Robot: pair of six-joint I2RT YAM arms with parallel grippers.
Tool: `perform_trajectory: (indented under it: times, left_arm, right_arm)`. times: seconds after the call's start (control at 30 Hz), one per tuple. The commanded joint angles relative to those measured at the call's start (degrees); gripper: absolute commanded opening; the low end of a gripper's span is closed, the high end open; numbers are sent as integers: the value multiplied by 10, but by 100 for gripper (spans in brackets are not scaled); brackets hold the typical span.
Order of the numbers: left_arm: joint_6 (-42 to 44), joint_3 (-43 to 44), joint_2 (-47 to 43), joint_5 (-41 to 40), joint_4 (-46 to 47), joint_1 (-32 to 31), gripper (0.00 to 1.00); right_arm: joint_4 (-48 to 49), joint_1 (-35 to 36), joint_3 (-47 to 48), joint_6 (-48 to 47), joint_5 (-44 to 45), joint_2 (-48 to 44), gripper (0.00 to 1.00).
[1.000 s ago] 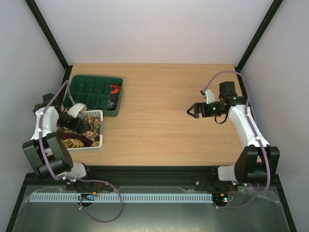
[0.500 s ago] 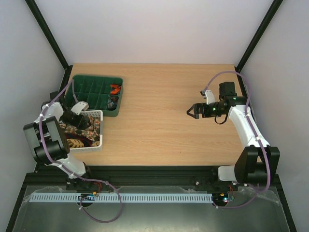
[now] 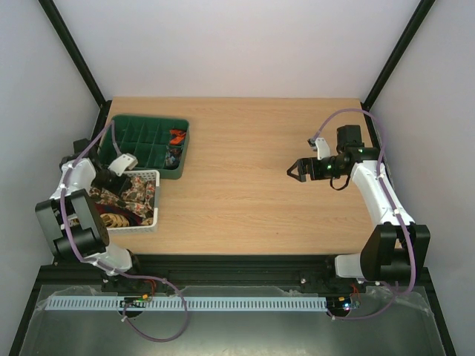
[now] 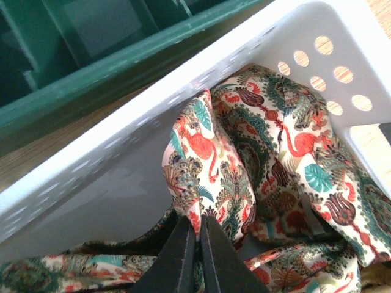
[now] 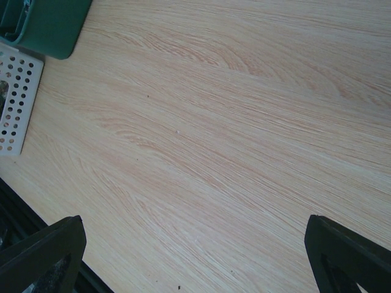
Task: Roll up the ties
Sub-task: Pick up the tie from the bin.
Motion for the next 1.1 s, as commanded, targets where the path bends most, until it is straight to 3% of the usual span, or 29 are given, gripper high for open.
perform_trajectory:
  times: [0.0, 0.23, 0.5, 0.67, 0.87, 1.07]
  left_arm:
    - [11, 52, -35, 42, -81, 29, 2]
    - [-46, 156, -78, 146, -140, 52, 2]
    - [-212, 319, -87, 266, -99, 33, 2]
    - [-395, 370, -117, 300, 75, -8, 2]
    - [-626, 382, -144, 247, 398, -61, 2]
    - [-730, 549, -47, 196, 504, -122, 2]
  right_arm:
    - [-26, 4, 20, -2, -6, 8, 99]
    - [-20, 4, 32, 5, -15, 18, 99]
    - [-17, 4, 47, 13, -32, 23, 99]
    - [-16, 4, 43, 16, -33, 14, 99]
    - [-19, 4, 46, 12, -18, 2, 98]
    - [-18, 3, 60, 11, -7, 5, 99]
